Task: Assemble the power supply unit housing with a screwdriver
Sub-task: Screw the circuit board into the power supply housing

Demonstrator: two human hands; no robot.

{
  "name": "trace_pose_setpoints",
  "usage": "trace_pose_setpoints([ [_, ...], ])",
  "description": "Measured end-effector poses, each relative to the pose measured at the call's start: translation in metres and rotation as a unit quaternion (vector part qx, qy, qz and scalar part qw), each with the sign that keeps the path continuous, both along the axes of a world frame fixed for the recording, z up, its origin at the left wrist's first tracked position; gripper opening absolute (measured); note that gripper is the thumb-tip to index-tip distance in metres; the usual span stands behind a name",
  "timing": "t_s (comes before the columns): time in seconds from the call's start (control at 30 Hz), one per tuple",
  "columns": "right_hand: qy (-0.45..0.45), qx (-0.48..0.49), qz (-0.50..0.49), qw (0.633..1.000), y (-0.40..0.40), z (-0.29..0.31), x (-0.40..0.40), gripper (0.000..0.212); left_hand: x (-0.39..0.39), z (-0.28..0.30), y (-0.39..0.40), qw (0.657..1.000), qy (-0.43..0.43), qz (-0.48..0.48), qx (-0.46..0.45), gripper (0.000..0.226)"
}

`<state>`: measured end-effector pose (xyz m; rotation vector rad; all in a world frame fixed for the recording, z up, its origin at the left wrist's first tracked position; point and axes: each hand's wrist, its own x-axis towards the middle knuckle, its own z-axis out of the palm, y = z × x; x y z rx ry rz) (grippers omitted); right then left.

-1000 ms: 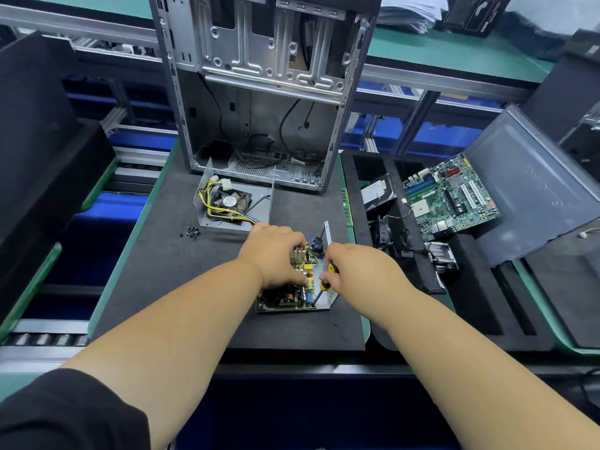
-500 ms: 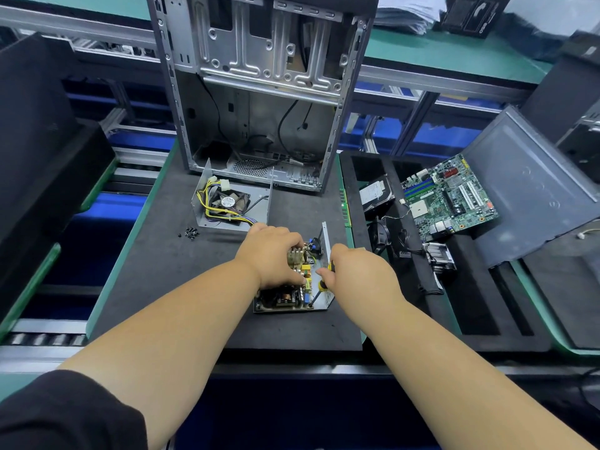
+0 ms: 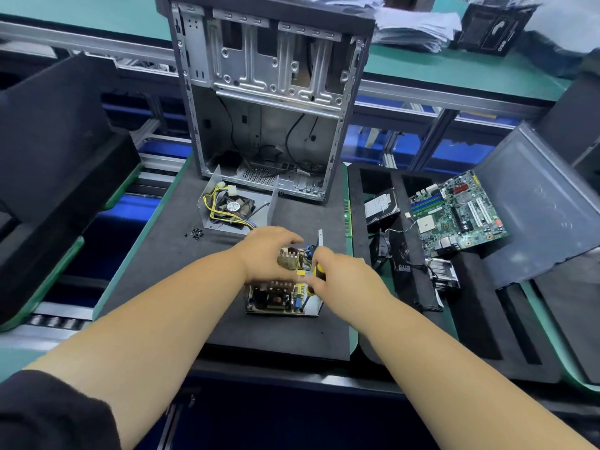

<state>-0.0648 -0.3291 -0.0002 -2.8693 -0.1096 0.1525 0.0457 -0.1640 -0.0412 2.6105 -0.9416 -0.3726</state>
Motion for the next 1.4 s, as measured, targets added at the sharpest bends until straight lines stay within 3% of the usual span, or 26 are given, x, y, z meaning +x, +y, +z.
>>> trace_pose_setpoints([
  [0.17,-0.069,0.061,0.022,0.995,-0.021,0.025,0.004,0.018,-0.015,0.031,0.015,0.969,0.009,0.154,-0.190,0.050],
  [0.37,-0.127,0.195,0.020,0.972,-0.025,0.055,0.021,0.013,-0.039,0.045,0.039,0.886,0.031,0.306,-0.346,0.025],
  [0.47,-0.121,0.253,0.032,0.959,-0.015,0.058,0.030,0.014,-0.047,0.044,0.057,0.849,0.034,0.354,-0.392,0.018],
  [0.57,-0.118,0.267,0.037,0.956,0.002,0.058,0.043,0.014,-0.045,0.042,0.077,0.836,0.026,0.383,-0.392,0.016],
  [0.73,-0.122,0.266,0.050,0.955,0.036,0.055,0.068,0.012,-0.029,0.038,0.113,0.830,0.017,0.404,-0.384,0.016],
  [1.1,-0.095,0.255,0.022,0.962,0.111,0.038,0.128,0.008,0.038,0.010,0.194,0.850,0.033,0.410,-0.328,0.018],
  [1.4,-0.057,0.230,-0.015,0.971,0.152,0.020,0.156,0.009,0.083,-0.040,0.212,0.905,0.082,0.368,-0.199,0.014],
])
